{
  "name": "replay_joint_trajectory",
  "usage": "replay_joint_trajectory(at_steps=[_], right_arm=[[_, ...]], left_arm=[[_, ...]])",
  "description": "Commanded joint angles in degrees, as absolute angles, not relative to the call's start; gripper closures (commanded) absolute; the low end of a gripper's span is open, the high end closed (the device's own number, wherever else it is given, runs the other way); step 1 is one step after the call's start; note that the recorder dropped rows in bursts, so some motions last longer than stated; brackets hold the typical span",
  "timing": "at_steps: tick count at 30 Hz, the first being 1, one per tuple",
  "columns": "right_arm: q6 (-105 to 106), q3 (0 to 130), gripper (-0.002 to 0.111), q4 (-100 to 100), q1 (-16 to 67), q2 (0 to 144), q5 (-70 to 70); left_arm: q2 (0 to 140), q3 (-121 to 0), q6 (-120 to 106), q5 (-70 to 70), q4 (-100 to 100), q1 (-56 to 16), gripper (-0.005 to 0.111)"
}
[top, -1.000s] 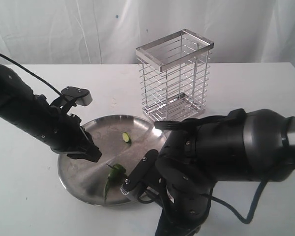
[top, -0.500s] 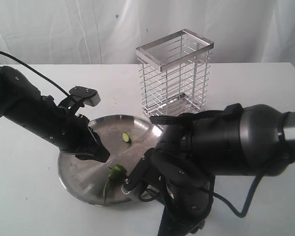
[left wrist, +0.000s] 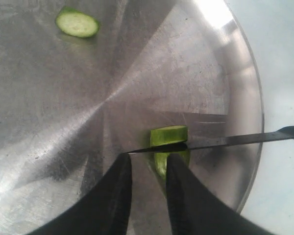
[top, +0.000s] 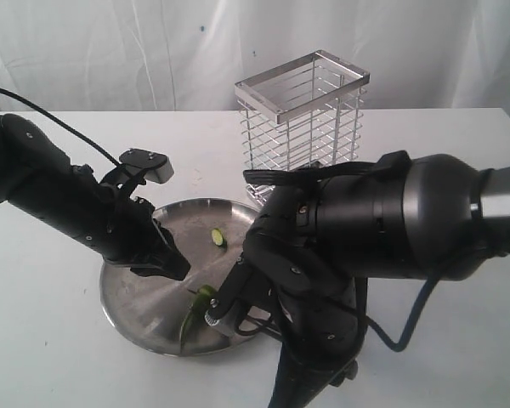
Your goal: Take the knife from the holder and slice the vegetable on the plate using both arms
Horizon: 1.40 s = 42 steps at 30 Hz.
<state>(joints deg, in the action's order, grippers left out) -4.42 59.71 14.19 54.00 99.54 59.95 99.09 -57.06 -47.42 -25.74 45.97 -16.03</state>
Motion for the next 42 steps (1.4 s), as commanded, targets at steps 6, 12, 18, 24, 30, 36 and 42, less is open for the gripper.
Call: replay_joint_trajectory(at_steps=[6, 12, 18, 24, 30, 36, 42], right_arm=[[-3.84, 59.9, 0.108, 14.81, 54.2, 99.51, 62.36], [-2.5, 59.9, 0.108, 15.06, 54.2, 99.51, 66.89], [-1.26, 59.9, 0.108, 15.49, 54.2, 99.51, 69.96], [-1.26, 59.9, 0.108, 16.76, 54.2, 99.51, 69.96], [-1.62, 59.9, 0.108, 16.65, 54.2, 99.51, 67.64], [-1.62, 59.9, 0.108, 16.54, 54.2, 99.51, 63.63], [-1.62, 61.16, 0.108, 16.54, 54.2, 101.7, 63.54]], left_arm=[[98.7, -56.77, -47.72, -27.16, 46.96, -16.28, 0.076], [98.7, -56.77, -47.72, -27.0, 46.96, -16.28, 0.076], [98.7, -56.77, -47.72, -27.0, 46.96, -16.28, 0.076], [98.7, -56.77, -47.72, -27.0, 46.96, -16.28, 0.076], [98.7, -56.77, -47.72, -27.0, 46.96, -16.28, 0.076], [98.7, -56.77, -47.72, -27.0, 46.96, -16.28, 0.076], [98.7, -56.77, -47.72, -27.0, 46.96, -16.28, 0.076]])
